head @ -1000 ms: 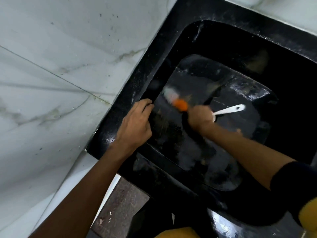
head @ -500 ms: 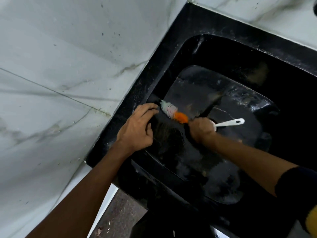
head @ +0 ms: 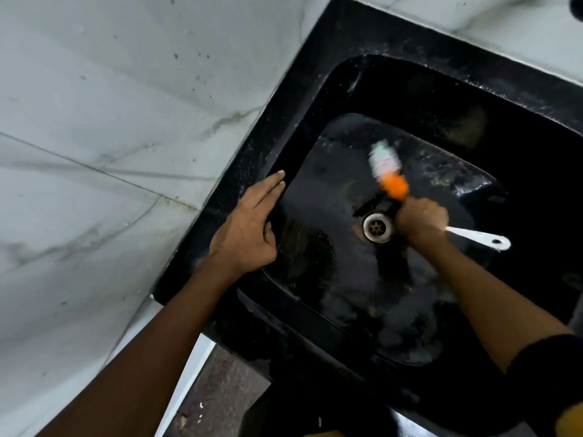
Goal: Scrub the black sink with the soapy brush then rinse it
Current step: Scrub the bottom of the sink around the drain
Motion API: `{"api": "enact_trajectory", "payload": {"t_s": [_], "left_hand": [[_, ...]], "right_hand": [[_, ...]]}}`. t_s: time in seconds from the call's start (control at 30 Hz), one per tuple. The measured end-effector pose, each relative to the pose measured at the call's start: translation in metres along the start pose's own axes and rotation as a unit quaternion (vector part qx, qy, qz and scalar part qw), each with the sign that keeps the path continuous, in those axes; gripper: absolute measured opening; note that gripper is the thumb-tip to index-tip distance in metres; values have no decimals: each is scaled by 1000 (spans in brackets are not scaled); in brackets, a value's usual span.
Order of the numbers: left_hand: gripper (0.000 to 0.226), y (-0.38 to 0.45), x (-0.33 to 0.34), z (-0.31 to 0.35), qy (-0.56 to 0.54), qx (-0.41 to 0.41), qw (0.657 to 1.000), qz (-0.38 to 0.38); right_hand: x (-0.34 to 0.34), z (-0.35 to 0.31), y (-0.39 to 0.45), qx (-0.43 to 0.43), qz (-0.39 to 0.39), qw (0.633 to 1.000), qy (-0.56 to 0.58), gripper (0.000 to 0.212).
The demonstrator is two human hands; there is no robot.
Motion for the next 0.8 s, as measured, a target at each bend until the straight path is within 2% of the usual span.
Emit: {"api": "enact_trajectory", "payload": {"t_s": [0.03, 0.07, 0.1, 0.2, 0.23, 0.27, 0.37, 0.4, 0.43, 0.53, 0.57, 0.6, 0.7, 0.73, 0.8], "left_hand": [[78, 0, 1, -1, 1, 1, 1000, 0], [78, 0, 1, -1, 2, 2, 1000, 0], [78, 0, 1, -1, 4, 4, 1000, -2], [77, 0, 0, -1, 5, 14, 1000, 7], [77, 0, 0, -1, 4, 19, 1000, 9], [77, 0, 0, -1, 3, 22, 1000, 9], [76, 0, 1, -1, 4, 27, 999, 19], [76, 0, 2, -1, 5, 30, 999, 20], [76, -1, 1, -1, 7, 31, 999, 19], [75, -1, 1, -1, 12, 31, 999, 24], [75, -1, 0, -1, 11, 32, 999, 25], [74, -1, 0, 0, 11, 34, 999, 25], [74, -1, 1, 0, 5, 41, 999, 29], [75, -1, 1, 0, 5, 40, 999, 30], [76, -2, 1, 0, 11, 38, 999, 29]], "right_hand": [[1, 11, 4, 40, 12, 999, 12, 32], [7, 9, 0, 31, 21, 999, 18, 32], [15, -5, -14, -21, 45, 999, 8, 31], [65, -45, -89, -214, -18, 976, -35, 43], [67, -42, -97, -241, -27, 969, -45, 52], [60, -28, -91, -215, -32, 975, -42, 55], [42, 23, -47, -61, -5, 995, -81, 38], [46, 26, -48, -60, 1, 995, -83, 36], [54, 18, -60, -105, 22, 991, -75, 35], [84, -22, -127, -245, -53, 966, -57, 32], [85, -19, -127, -252, -54, 964, -61, 33], [78, -11, -116, -219, -38, 973, -62, 34], [49, 26, -57, -25, 0, 998, -50, 35], [48, 27, -49, 2, 4, 1000, -27, 34], [54, -1, -55, -31, 23, 999, 1, 31]]}}
Point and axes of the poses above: each hand's wrist, its own y-axis towards the middle knuckle, its own x-axis out of the palm, z = x × y, the point moved 4 cm from there along y, towards the middle knuckle, and after that the axes turned 1 degree about -x, right-handed, at the moved point
